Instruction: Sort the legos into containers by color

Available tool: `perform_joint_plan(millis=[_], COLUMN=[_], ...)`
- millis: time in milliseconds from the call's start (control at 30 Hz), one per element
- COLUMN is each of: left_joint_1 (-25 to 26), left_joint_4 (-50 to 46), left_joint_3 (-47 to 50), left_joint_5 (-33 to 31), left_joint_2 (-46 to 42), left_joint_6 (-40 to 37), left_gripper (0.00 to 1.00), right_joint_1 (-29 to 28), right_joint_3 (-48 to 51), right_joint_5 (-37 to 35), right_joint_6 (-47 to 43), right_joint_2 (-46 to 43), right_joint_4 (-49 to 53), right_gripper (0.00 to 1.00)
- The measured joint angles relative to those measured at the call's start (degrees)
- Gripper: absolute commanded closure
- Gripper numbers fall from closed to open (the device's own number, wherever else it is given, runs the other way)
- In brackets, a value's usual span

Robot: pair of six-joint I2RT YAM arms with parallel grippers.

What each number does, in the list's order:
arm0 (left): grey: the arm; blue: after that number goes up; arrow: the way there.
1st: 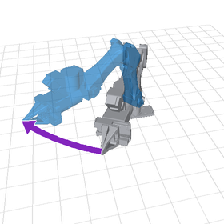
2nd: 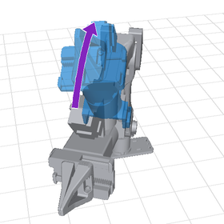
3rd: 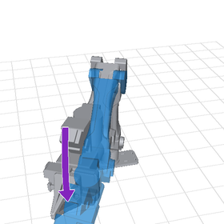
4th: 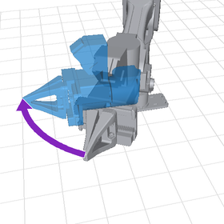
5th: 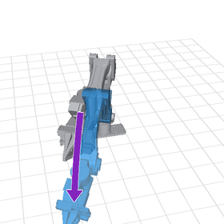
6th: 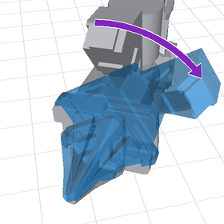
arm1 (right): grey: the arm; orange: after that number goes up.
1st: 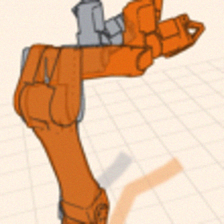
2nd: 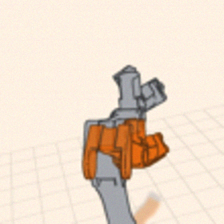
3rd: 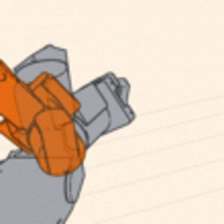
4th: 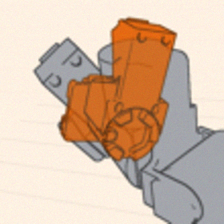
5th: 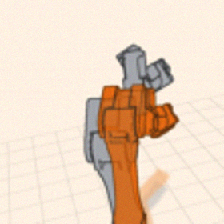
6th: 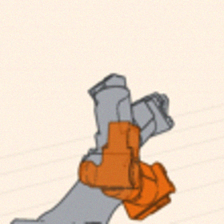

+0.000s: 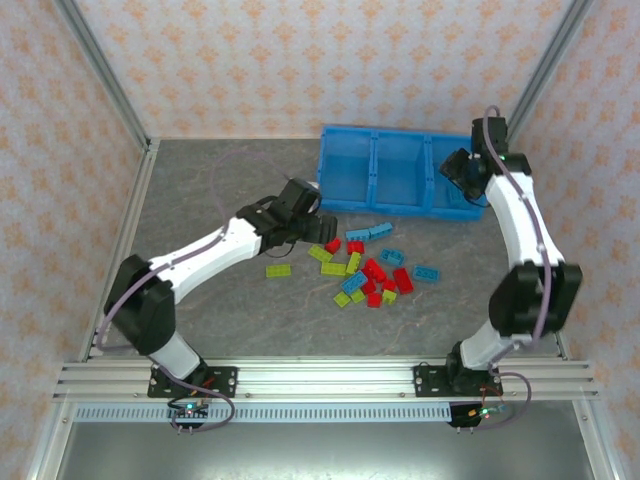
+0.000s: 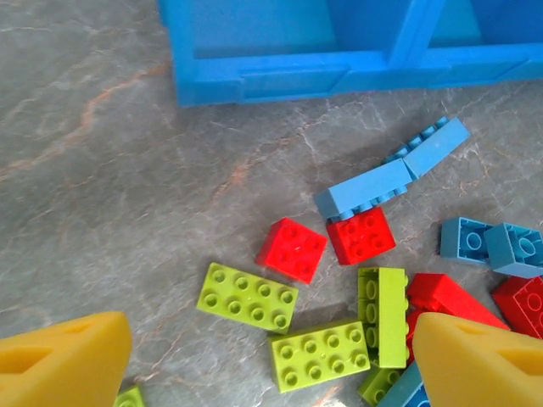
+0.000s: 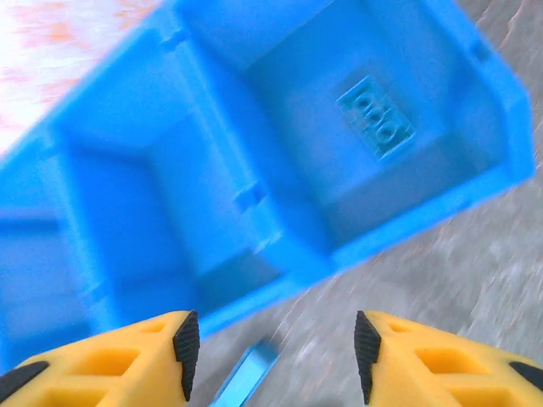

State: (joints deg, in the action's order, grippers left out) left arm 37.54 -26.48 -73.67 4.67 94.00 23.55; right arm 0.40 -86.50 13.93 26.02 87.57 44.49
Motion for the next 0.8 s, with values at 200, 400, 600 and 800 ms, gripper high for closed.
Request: perform_joint_plan(millis=[200,400,600,800], left_joint_1=[1.6,1.5,1.5,1.5], left_joint_4=[-1.7,-5.5,-7.8,-9.0], left_joint_3=[-6.9,-13.0,-17.3,-17.9], left_joint_5=[2.2,2.1,2.0,2.0], left_joint_2=[11.2,21.7,28.0,29.2], left_joint_6=[-2.1,-6.4,-10.4,-11.9], left_gripper=[0.2,0.27,0.46,0.65], right_joint_1=[-10.7,-18.0,-19.0,-19.5], right_joint_3=[6.0,8.1,8.8,8.8], right_joint_5=[5.8,7.1,7.1,7.1], right_joint_6=[1.2,1.2,1.2,1.2], right_joint_2=[-13.4,-14.0,-14.0,-13.9], right_joint_4=[5.4,11.2,13.4,14.3], right_gripper=[0.33,0.32,0.31,0.31])
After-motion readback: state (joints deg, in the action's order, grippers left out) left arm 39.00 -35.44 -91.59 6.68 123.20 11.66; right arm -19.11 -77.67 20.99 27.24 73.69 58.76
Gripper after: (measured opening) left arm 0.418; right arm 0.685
